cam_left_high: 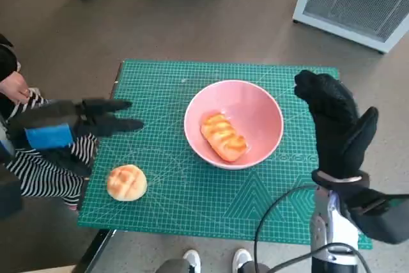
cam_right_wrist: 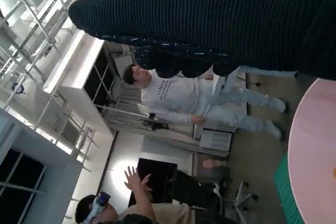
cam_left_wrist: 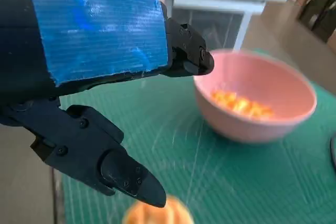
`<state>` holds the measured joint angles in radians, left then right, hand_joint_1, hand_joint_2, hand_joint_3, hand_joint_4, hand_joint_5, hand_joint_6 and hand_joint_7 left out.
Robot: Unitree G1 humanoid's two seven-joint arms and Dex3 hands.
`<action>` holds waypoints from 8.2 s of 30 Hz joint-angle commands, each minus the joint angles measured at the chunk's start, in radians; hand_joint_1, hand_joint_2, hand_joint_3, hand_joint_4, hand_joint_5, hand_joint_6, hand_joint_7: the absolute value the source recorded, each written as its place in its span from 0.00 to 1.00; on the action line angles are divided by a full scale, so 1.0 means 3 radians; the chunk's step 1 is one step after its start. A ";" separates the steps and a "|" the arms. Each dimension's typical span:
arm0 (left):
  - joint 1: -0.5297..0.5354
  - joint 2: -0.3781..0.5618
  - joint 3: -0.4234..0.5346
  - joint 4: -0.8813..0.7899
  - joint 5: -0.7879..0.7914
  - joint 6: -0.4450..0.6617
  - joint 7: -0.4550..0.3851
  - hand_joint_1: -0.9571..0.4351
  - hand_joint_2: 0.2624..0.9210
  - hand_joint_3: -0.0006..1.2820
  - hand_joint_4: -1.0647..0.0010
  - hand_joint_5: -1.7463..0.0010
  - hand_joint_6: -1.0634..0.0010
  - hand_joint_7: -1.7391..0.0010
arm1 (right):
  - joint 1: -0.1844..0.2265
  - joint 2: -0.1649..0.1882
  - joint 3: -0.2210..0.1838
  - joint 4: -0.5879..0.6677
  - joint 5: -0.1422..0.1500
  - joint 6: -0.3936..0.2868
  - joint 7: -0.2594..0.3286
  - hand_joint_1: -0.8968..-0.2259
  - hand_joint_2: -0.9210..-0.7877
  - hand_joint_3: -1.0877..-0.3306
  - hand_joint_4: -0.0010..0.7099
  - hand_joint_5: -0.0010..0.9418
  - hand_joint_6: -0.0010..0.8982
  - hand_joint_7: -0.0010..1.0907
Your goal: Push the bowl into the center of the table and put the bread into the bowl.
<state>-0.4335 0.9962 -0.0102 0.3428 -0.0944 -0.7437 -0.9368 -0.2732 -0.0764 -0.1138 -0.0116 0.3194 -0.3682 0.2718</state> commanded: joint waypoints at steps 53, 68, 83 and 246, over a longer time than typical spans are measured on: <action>0.0177 -0.0749 -0.0738 0.1069 0.1557 -0.0037 0.1218 0.72 0.89 0.03 0.38 0.96 0.38 0.95 | 0.0118 -0.0023 -0.0053 -0.0080 0.0061 0.0212 0.0092 0.32 0.00 0.59 0.22 0.00 0.05 0.43; 0.0025 -0.0567 -0.0584 0.0760 0.1075 -0.0160 0.1033 0.69 1.00 0.04 0.33 0.30 0.39 0.39 | 0.0120 -0.0042 -0.0054 -0.0060 -0.0001 0.0171 0.0060 0.33 0.00 0.59 0.22 0.00 0.05 0.43; -0.0452 -0.0790 -0.0136 0.0050 0.0270 0.0074 0.0986 0.69 0.99 0.04 0.35 0.31 0.36 0.38 | 0.0085 -0.0046 -0.0070 0.0048 -0.0009 0.0064 0.0098 0.34 0.00 0.59 0.22 0.00 0.05 0.43; -0.0577 -0.3150 0.0415 -0.0102 -0.0827 0.1027 0.1547 0.20 1.00 0.34 0.94 0.87 1.00 0.69 | -0.0887 -0.0338 -0.0070 0.0383 -0.0218 0.0282 -0.0047 0.34 0.00 0.58 0.25 0.01 0.07 0.46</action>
<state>-0.6121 0.0437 0.1054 0.3056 -0.3279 -0.4397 -0.4673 -0.5395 -0.1687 -0.1315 0.0874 0.2682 -0.2974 0.2552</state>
